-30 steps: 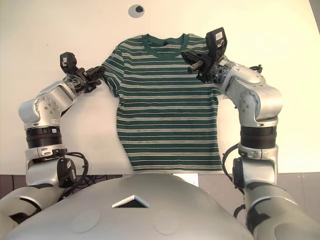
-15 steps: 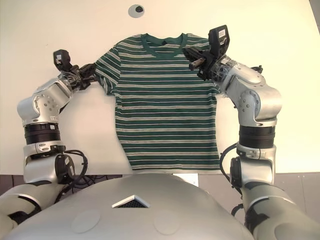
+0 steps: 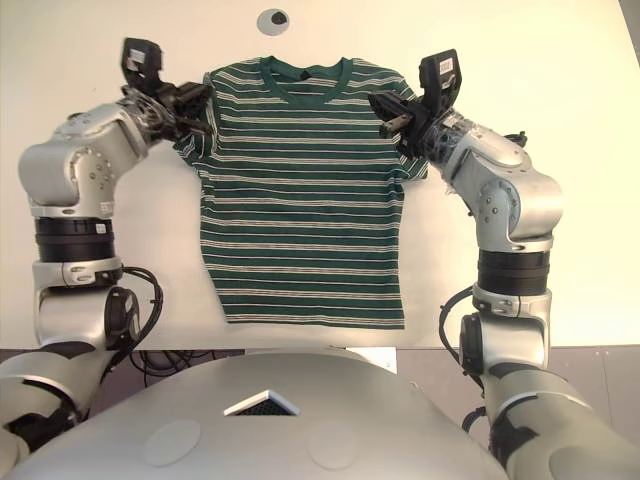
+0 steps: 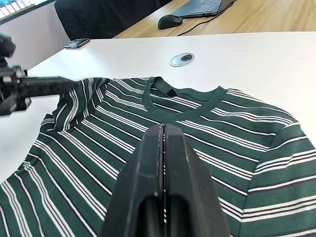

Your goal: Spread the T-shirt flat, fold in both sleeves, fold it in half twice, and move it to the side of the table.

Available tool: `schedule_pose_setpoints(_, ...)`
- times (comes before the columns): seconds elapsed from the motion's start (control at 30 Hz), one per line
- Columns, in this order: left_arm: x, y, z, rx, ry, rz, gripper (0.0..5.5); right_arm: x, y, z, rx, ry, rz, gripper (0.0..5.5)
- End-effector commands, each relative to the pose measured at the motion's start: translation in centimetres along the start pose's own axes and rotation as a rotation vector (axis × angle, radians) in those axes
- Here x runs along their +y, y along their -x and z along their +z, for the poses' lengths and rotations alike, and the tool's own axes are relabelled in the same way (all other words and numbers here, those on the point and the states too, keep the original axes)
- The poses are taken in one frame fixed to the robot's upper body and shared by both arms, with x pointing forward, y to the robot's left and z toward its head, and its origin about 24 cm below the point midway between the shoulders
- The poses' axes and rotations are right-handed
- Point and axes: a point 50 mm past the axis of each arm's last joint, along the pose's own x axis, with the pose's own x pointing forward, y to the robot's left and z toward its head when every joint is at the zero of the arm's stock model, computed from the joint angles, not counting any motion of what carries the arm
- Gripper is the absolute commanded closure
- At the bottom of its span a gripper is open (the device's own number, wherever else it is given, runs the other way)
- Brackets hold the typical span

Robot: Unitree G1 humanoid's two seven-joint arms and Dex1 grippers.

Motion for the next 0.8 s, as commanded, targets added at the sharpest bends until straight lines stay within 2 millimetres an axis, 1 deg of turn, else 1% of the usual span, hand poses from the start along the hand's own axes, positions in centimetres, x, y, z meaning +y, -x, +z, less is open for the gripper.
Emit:
schedule_pose_setpoints(0.03, -1.4, -0.7, 0.2, 0.010, -0.008, -0.024, 5.48, 0.3, -0.1, 0.1, -0.025, -0.005, -0.008, 5.50)
schedule_pose_setpoints(0.2, -2.4, -3.2, -0.4, 0.030, 0.027, -0.006, 5.48, 0.4, -0.2, -0.2, -0.028, -0.014, -0.017, 5.50)
schedule_pose_setpoints(0.33, -2.5, -4.1, -1.6, 0.066, 0.038, 0.011, 5.48, 0.4, -0.1, -0.4, -0.031, -0.019, -0.025, 5.50)
schedule_pose_setpoints(0.37, -2.5, -4.3, -1.7, 0.069, 0.045, 0.014, 5.26, 0.4, -0.1, -0.5, -0.032, -0.021, -0.028, 5.50)
schedule_pose_setpoints(0.43, -2.5, -4.4, -1.9, 0.072, 0.053, 0.023, 5.08, 0.4, -0.1, -0.5, -0.033, -0.023, -0.030, 5.50)
schedule_pose_setpoints(0.47, -2.4, -4.5, -2.0, 0.075, 0.054, 0.025, 4.87, 0.3, -0.1, -0.5, -0.033, -0.023, -0.032, 5.50)
schedule_pose_setpoints(0.53, -2.5, -4.5, -2.0, 0.080, 0.057, 0.022, 4.57, 0.1, 0.0, -0.4, -0.035, -0.021, -0.041, 5.50)
schedule_pose_setpoints(0.57, -2.6, -4.4, -1.9, 0.076, 0.062, 0.015, 4.53, -0.1, 0.0, -0.3, -0.038, -0.020, -0.050, 5.50)
schedule_pose_setpoints(0.6, -2.7, -4.3, -1.8, 0.071, 0.068, 0.006, 4.31, -0.3, 0.0, -0.2, -0.040, -0.019, -0.062, 5.50)
schedule_pose_setpoints(0.7, -3.2, -4.0, -1.6, 0.055, 0.095, -0.028, 3.96, -2.0, 0.1, 0.0, -0.041, -0.024, -0.168, 5.50)
schedule_pose_setpoints(0.73, -3.3, -3.9, -1.6, 0.053, 0.101, -0.035, 3.76, -2.6, 0.2, 0.0, -0.039, -0.029, -0.200, 5.50)
schedule_pose_setpoints(0.8, -3.5, -3.7, -1.5, 0.043, 0.134, -0.047, 3.52, -3.4, 0.2, 0.0, -0.036, -0.045, -0.251, 5.50)
